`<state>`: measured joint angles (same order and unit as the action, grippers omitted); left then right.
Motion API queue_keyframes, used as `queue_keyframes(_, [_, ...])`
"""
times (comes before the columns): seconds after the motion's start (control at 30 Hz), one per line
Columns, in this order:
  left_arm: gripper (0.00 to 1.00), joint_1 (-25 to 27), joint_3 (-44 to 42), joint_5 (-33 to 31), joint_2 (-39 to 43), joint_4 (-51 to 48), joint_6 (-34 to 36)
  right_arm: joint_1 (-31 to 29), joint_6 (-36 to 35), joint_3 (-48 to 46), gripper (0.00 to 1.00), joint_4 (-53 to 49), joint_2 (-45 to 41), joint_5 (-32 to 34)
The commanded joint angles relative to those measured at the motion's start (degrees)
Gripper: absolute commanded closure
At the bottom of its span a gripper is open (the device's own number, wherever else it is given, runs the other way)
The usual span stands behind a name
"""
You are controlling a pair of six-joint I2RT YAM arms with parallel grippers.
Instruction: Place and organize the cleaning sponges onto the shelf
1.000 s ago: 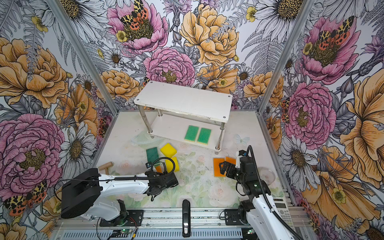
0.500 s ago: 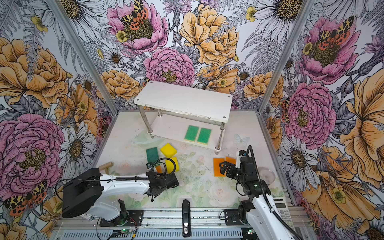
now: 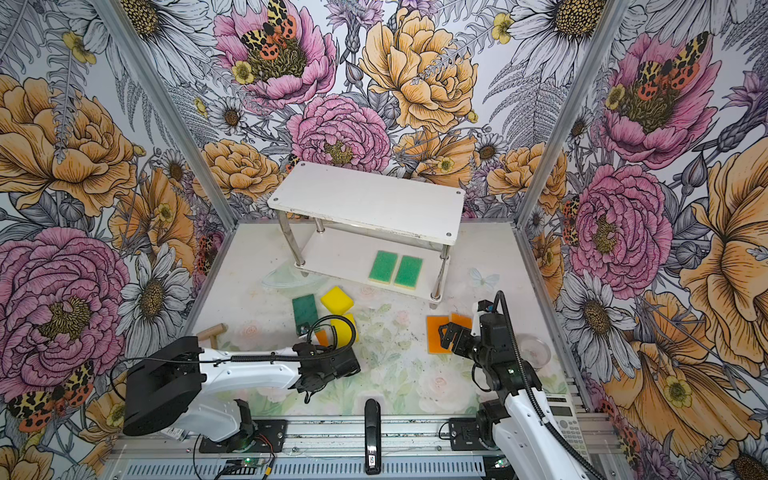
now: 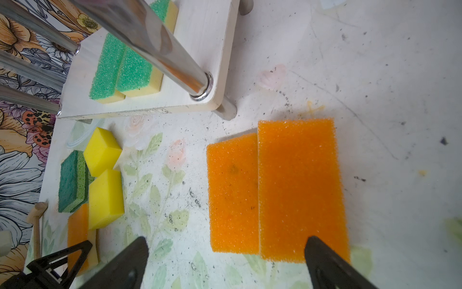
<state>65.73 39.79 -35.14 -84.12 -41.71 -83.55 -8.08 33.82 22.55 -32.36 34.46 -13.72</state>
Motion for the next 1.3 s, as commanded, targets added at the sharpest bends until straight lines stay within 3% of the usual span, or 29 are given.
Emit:
queue_keyframes(0.0, [0.37,0.9,2.5,-0.7,1.1,0.4,2.6,-0.4,-0.3,1.2,0.0,0.7,-0.8,0.7])
queue_keyframes(0.33, [0.32,4.0,6.5,-7.3,7.0,0.4,13.2,-0.4,-0.4,1.2,0.0,0.8,-0.7,0.7])
queue_keyframes(0.67, [0.31,-0.3,5.6,-7.9,14.9,0.3,19.7,-0.4,-0.3,1.3,0.0,0.8,-0.9,0.6])
queue_keyframes(0.83, [0.3,-4.4,9.8,-7.2,15.1,0.6,29.9,-0.4,-0.5,1.7,0.0,0.8,-0.2,0.6])
queue_keyframes(0.93, [0.3,-7.0,12.1,-5.1,14.7,4.0,38.0,-0.4,-0.5,1.7,0.0,0.8,0.1,0.6])
queue_keyframes(1.07, [0.3,-11.9,11.5,3.0,15.2,13.9,49.2,-0.4,-0.3,1.6,0.0,0.8,-0.2,0.5])
queue_keyframes(1.27, [0.28,-19.2,10.8,11.8,15.3,23.4,59.5,-0.4,-0.3,1.6,0.0,0.8,-0.2,0.6])
